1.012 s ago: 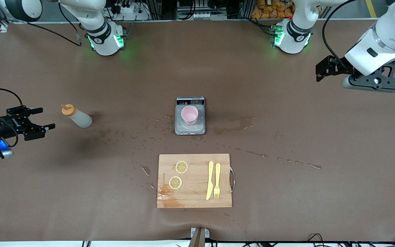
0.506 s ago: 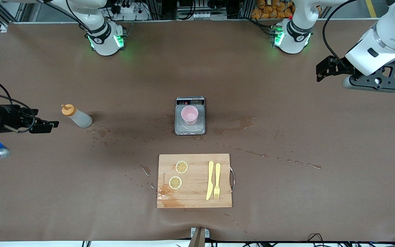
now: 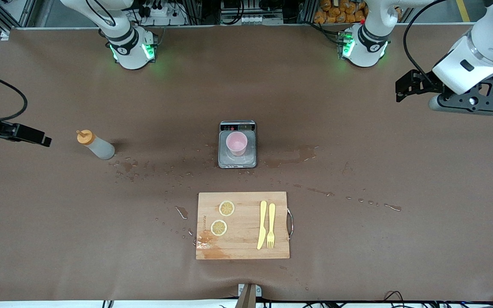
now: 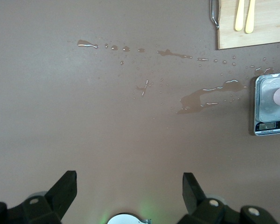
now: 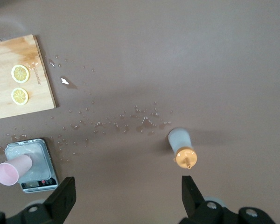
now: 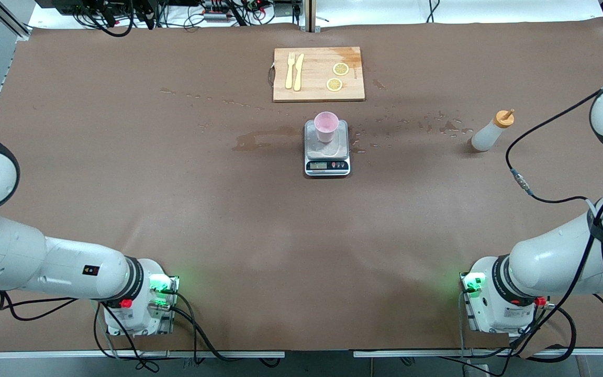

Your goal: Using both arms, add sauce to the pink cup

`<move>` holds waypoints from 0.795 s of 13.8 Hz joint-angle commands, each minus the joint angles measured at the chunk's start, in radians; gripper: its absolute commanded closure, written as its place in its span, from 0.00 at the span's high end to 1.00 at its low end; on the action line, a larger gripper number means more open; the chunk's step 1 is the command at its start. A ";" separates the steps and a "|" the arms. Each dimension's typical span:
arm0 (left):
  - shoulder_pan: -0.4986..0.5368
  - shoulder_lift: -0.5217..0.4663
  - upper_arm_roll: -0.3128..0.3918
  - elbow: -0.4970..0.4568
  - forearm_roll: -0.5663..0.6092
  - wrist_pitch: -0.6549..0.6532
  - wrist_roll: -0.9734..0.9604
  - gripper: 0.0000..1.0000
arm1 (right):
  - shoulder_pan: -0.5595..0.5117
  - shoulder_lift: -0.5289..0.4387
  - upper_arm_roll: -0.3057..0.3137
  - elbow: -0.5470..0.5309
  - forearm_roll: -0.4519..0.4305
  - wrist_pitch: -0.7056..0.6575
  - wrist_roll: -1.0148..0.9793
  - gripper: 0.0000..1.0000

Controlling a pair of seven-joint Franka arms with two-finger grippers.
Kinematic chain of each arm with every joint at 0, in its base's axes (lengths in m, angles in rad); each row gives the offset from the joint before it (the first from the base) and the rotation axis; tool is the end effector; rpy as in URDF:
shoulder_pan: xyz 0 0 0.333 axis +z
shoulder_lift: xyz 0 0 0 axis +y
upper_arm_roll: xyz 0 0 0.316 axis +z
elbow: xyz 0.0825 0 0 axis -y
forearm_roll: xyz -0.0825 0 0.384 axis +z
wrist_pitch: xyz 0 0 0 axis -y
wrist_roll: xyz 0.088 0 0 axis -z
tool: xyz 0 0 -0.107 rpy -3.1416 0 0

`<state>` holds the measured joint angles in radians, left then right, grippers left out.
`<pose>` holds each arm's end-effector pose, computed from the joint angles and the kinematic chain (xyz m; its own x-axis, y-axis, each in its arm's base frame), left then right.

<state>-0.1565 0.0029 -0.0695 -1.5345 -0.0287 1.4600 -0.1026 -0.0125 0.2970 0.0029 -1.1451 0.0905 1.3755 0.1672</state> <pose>0.5293 -0.1251 0.6306 0.9889 -0.1256 -0.0798 -0.1243 -0.9920 0.0208 0.6223 0.0047 0.6300 0.9842 -0.1580 -0.0799 -0.1642 -0.9833 -0.0783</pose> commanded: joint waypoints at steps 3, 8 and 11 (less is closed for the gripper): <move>0.006 -0.014 0.004 -0.001 -0.002 -0.004 -0.014 1.00 | -0.006 -0.252 0.002 -0.362 -0.049 0.230 -0.101 1.00; 0.006 -0.014 0.007 0.001 0.000 -0.004 -0.016 1.00 | -0.032 -0.274 0.011 -0.406 -0.135 0.310 -0.274 1.00; 0.006 -0.014 0.008 0.001 0.004 -0.001 -0.016 1.00 | -0.061 -0.271 0.037 -0.366 -0.141 0.310 -0.265 1.00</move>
<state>-0.1541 0.0018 -0.0606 -1.5339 -0.0287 1.4600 -0.1026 -0.0355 0.0475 0.0105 -1.5100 -0.0321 1.6823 -0.0828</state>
